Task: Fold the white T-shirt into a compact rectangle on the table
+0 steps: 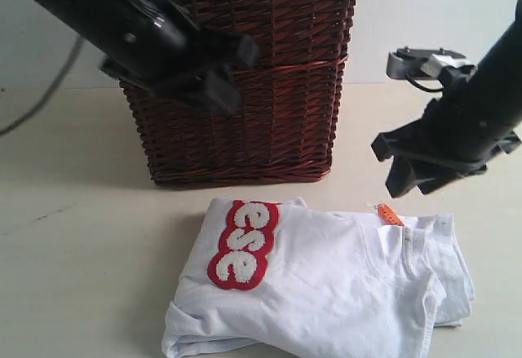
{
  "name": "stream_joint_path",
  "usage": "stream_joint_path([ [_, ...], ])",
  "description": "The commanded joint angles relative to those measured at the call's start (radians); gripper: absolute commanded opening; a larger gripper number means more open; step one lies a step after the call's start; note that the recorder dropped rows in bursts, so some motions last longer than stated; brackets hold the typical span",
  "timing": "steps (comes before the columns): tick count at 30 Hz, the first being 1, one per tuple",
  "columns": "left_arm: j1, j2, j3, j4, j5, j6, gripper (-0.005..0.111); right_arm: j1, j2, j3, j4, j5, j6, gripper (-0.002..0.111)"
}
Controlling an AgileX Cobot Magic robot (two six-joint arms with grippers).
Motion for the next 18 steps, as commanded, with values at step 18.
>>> stream_joint_path([
  [18, 0.474, -0.507, 0.138, 0.181, 0.055, -0.049, 0.031, -0.055, 0.161, 0.163, 0.077, -0.24, -0.045, 0.045],
])
